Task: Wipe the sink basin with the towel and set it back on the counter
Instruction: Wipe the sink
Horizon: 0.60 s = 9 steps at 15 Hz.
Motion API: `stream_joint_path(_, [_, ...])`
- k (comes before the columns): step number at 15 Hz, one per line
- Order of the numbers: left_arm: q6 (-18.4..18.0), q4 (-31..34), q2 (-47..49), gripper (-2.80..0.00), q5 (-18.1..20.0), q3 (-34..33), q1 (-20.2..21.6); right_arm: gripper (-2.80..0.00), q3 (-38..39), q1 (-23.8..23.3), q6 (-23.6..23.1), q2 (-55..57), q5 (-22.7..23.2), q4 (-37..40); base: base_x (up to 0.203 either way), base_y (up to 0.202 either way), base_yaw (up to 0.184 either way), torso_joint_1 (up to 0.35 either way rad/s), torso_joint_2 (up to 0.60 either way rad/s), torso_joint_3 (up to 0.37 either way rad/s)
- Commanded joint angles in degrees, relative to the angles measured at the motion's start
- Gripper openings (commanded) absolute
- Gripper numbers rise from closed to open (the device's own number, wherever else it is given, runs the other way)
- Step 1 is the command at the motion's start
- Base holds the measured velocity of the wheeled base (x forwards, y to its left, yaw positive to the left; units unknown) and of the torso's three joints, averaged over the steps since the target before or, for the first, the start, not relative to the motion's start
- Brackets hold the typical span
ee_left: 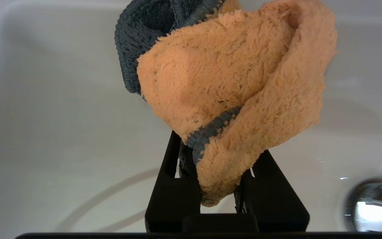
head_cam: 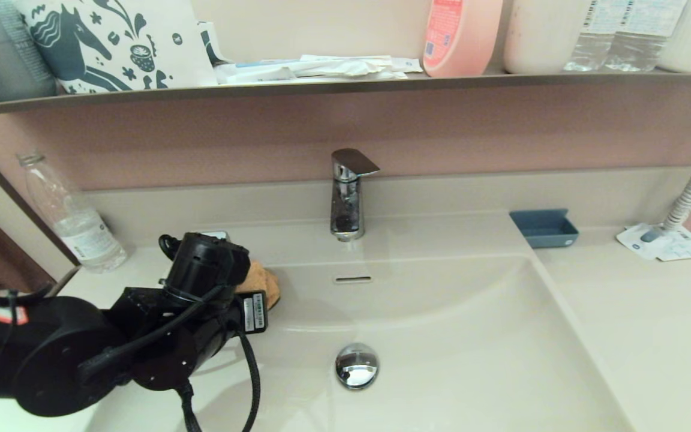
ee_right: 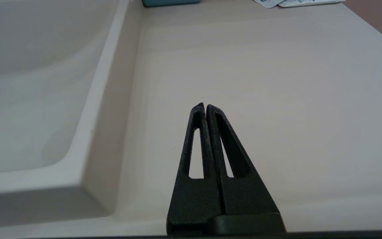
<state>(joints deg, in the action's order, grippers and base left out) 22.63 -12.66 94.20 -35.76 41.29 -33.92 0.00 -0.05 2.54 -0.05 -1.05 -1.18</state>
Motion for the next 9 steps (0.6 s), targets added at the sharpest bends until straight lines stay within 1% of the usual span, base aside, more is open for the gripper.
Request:
stream_joint_path(1, [0.1,0.2,1.3,-2.8,-1.2,1.6,-2.1,-2.8,0.0,0.0,0.0,0.0,0.0,0.0,0.0,0.0,0.0,0.0,0.0,0.0])
stream_joint_path(2, [-0.4,0.7,0.1,-2.8,-1.9,2.1,-2.2,-2.8,0.0,0.0,0.0,0.0,0.0,0.0,0.0,0.0,0.0,0.0,0.0,0.0])
stream_joint_path(4, [-2.8,3.6,-5.3,-2.8,-4.0,3.2,-2.8,-2.8,0.0,0.0,0.0,0.0,0.0,0.0,0.0,0.0,0.0,0.0,0.0,0.0])
stream_joint_path(6, [-4.1,7.1,-9.1,-2.8,-5.4,7.2,-4.0,-2.8,0.0,0.0,0.0,0.0,0.0,0.0,0.0,0.0,0.0,0.0,0.0,0.0])
stream_joint_path(8, [-4.2,7.4,-8.0,-2.8,-5.4,8.6,-3.9,-2.8,0.0,0.0,0.0,0.0,0.0,0.0,0.0,0.0,0.0,0.0,0.0,0.0])
stream_joint_path(9, [-4.0,7.2,-6.2,-2.8,-5.1,8.6,-2.9,-2.8,0.0,0.0,0.0,0.0,0.0,0.0,0.0,0.0,0.0,0.0,0.0,0.0])
